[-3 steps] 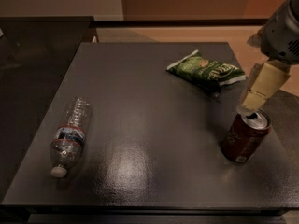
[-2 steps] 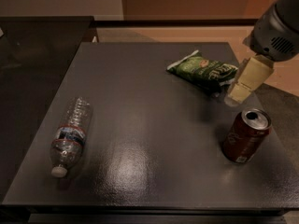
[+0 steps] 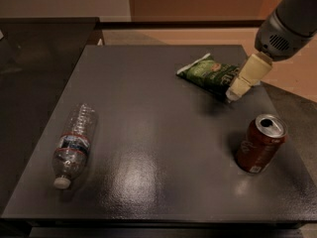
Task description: Move green jalapeno chip bag near water bottle
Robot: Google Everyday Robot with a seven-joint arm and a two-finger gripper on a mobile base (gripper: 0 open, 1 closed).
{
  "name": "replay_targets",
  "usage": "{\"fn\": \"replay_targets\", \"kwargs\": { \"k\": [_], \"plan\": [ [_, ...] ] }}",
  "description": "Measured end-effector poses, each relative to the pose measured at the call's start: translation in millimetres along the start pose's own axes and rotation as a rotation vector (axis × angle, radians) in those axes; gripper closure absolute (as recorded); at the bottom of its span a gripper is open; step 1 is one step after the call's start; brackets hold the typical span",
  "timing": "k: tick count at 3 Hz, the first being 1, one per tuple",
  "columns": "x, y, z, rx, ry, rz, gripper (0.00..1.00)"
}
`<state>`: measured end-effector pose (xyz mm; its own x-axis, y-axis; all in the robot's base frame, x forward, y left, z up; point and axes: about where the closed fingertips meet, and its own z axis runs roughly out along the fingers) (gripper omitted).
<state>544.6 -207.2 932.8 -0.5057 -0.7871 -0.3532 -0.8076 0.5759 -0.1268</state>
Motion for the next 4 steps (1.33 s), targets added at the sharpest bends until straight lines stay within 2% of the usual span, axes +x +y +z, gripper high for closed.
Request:
{"fn": "replay_targets", "kwargs": {
  "k": [1,2,3,4],
  "plan": [
    [-4.5,-24.8,26.2,0.026,0.021,0.070,0.00],
    [-5.6,-47.7,48.0,0.064,0.035,0.109,0.00],
    [-6.9,-66.6,67.3,0.084,0.040,0.132,0.00],
    [-10.5,-79.0,85.1,0.071,0.030,0.145,0.00]
  ]
}}
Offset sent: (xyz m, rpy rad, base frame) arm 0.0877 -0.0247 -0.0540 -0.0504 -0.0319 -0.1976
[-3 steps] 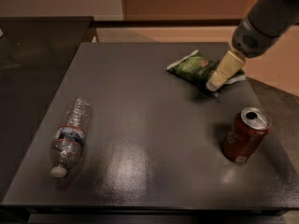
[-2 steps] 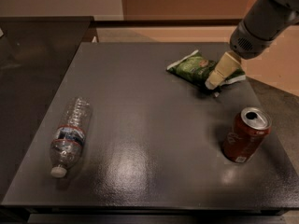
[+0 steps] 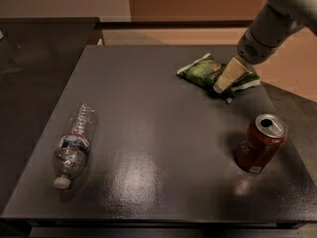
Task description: Move green jalapeno chip bag near water bottle
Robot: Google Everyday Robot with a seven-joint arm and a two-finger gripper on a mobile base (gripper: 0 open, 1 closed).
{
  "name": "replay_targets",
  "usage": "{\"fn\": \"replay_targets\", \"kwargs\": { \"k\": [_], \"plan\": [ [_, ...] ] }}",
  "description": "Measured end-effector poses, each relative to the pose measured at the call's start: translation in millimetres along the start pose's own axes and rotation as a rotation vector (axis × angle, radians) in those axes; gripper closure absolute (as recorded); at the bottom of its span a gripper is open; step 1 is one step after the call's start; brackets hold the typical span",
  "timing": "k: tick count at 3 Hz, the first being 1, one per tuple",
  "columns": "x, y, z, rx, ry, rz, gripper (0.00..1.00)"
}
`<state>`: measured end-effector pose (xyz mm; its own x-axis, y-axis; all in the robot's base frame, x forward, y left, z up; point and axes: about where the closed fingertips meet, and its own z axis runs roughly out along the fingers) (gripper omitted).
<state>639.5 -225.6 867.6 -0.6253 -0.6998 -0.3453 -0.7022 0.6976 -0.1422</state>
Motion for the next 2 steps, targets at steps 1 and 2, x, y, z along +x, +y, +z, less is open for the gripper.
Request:
{"fn": "replay_targets", "kwargs": {
  "k": [1,2],
  "plan": [
    [-10.0,5.5,8.4,-0.042,-0.004,-0.026,0.18],
    [-11.1,13.0,15.0,-0.071,0.020,-0.055,0.41]
  ]
}}
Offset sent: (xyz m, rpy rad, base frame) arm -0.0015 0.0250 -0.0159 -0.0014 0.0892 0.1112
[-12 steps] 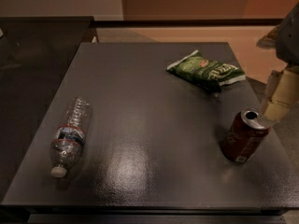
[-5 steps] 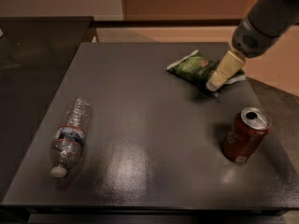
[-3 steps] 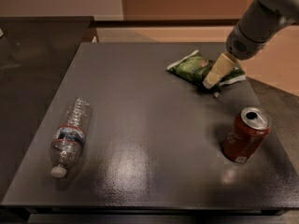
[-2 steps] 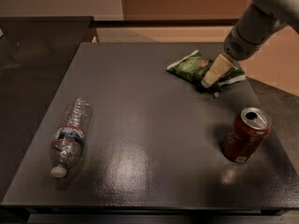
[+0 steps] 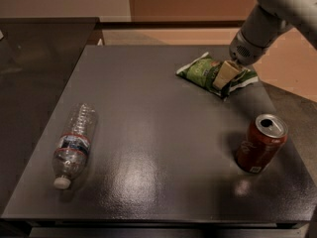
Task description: Move green jalapeno chip bag near water bottle
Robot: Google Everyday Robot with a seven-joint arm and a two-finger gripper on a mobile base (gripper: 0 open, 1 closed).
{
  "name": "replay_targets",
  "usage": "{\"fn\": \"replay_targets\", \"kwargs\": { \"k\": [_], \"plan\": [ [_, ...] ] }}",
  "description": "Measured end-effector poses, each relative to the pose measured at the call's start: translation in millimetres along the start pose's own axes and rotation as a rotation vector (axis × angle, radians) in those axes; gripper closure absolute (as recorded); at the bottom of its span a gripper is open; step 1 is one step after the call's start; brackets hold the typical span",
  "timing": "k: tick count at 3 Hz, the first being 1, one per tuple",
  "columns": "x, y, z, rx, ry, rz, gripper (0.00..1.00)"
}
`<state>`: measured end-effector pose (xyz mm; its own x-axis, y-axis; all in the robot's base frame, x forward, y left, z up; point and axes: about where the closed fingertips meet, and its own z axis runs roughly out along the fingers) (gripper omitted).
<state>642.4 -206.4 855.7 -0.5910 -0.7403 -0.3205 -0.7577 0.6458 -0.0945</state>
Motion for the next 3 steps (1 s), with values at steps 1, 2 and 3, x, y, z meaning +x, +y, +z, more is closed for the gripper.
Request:
{"fn": "replay_targets", "kwargs": {
  "k": [1,2,3],
  "plan": [
    [1.8,5.6,1.0,-0.013,0.017,-0.020,0.65],
    [-6.7,16.1,-13.3,-0.016,-0.016,-0.061,0.87],
    [-18.1,30.5,-30.2,-0.021,-0.057,-0.114,1.00]
  ]
}}
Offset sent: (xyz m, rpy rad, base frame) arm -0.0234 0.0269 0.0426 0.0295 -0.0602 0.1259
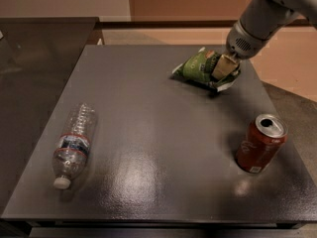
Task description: Move green jalapeno chip bag near water bottle
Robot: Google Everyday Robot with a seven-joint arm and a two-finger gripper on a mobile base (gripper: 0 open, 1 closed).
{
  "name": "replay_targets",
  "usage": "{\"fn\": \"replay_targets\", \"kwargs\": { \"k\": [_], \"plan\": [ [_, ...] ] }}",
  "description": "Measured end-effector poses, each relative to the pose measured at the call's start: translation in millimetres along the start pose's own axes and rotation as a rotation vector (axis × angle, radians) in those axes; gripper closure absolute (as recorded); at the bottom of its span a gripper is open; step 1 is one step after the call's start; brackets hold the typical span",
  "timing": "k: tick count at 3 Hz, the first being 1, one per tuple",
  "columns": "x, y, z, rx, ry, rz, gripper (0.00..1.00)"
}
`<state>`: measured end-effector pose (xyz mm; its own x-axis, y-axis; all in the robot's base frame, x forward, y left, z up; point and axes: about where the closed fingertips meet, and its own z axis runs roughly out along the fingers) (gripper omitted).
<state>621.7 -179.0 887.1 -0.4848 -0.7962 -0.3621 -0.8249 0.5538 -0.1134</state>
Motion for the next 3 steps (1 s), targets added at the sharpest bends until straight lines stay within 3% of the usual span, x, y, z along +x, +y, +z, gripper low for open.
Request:
{"fn": "replay_targets", "kwargs": {
  "k": [2,3],
  "plan": [
    [-49.1,71.6,-42.4,-0.077,-0.107,-0.230,1.00],
    [-66.2,114.7,-45.4,-0.139,-0.123,-0.374,1.00]
  ]
}}
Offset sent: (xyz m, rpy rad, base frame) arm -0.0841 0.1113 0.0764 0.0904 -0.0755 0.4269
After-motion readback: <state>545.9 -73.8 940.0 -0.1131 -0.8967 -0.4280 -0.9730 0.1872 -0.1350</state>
